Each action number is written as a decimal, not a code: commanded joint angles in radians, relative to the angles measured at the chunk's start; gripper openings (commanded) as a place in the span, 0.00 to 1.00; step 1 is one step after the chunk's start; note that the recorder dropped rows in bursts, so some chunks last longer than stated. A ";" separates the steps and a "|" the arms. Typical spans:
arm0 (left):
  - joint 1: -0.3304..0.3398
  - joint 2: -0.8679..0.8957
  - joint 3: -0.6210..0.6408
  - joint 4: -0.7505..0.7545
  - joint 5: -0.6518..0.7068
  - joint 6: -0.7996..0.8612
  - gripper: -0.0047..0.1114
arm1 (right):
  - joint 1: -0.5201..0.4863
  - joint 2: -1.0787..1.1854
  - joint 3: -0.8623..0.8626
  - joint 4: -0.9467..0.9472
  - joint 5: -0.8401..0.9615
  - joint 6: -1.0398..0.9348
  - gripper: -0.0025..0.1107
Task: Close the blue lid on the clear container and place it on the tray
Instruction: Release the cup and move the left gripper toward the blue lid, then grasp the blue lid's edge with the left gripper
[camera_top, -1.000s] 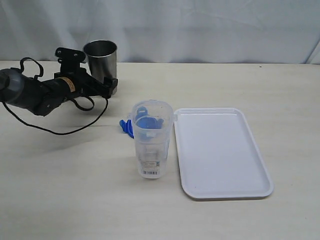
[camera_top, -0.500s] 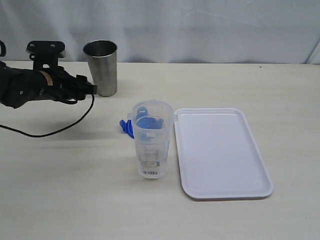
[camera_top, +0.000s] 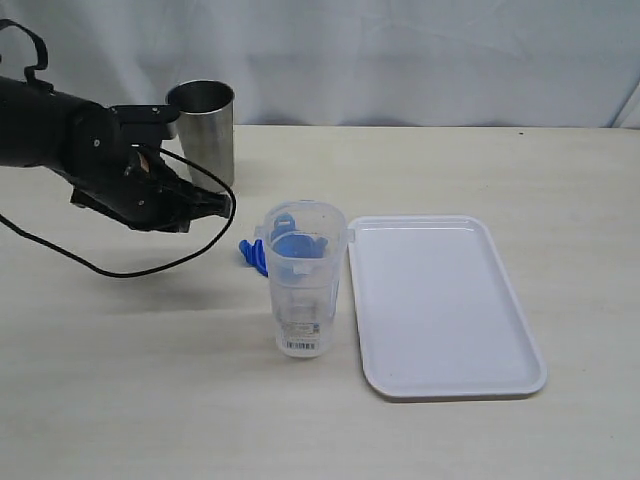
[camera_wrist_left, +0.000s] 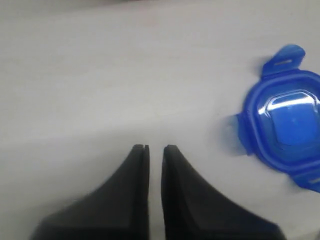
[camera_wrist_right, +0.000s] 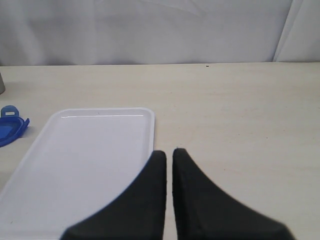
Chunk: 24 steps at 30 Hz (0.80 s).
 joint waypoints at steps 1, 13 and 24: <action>-0.018 0.030 -0.007 -0.276 -0.005 0.255 0.16 | 0.000 -0.003 0.002 0.001 0.002 -0.001 0.06; -0.018 0.104 -0.010 -0.749 -0.086 0.629 0.35 | 0.000 -0.003 0.002 0.001 0.002 -0.001 0.06; -0.020 0.172 -0.014 -0.837 -0.177 0.671 0.35 | 0.000 -0.003 0.002 0.001 0.002 -0.001 0.06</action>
